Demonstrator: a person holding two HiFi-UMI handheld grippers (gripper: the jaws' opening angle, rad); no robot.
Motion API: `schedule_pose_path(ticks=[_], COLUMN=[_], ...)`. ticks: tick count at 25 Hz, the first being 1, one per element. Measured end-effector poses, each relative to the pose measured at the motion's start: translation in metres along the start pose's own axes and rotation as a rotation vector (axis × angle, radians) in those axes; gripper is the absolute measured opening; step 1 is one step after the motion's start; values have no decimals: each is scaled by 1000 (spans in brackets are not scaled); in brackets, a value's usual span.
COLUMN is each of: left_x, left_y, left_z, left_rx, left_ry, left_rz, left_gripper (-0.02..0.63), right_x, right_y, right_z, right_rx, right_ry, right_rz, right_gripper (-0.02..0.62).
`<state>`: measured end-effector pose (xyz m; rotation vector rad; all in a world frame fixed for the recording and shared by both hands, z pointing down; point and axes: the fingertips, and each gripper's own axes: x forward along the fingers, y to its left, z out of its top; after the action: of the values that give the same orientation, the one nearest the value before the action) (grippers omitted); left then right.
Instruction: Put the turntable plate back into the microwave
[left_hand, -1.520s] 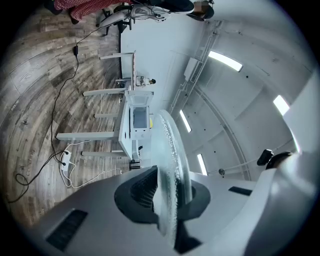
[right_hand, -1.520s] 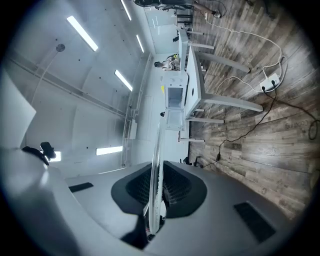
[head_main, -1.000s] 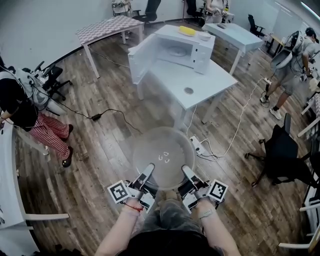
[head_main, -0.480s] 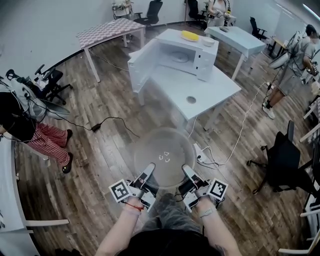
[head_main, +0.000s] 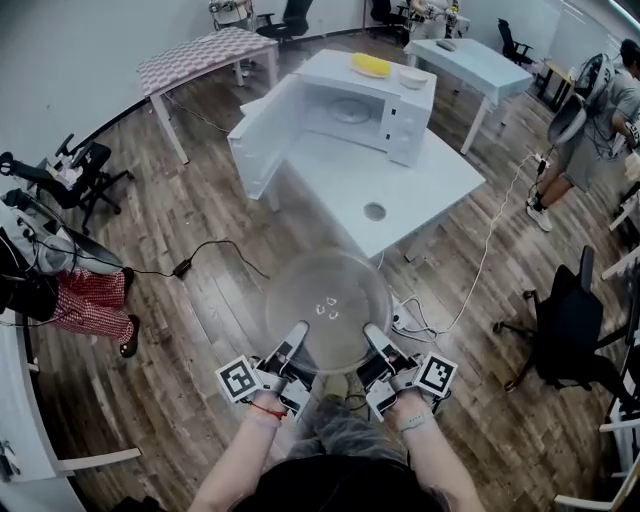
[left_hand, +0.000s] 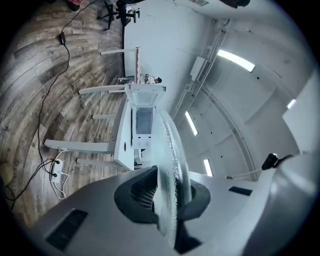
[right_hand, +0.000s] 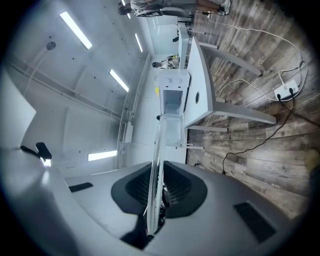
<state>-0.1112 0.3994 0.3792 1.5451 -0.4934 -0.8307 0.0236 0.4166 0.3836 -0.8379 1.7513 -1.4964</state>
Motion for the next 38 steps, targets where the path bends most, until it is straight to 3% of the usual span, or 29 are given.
schedule_pose_path(ticks=[17,38], left_x=[107,169], left_y=[32,56], left_z=[34,63], left_rx=[10,-3], left_ry=[-4,20], left_rz=[31,41], left_gripper=[34,34], right_x=[57,97], right_y=[-25,-44], right_z=[98,150], right_rx=[-5,9], right_ry=[2,-34], right_rz=[-12,-30], right_gripper=[44,44])
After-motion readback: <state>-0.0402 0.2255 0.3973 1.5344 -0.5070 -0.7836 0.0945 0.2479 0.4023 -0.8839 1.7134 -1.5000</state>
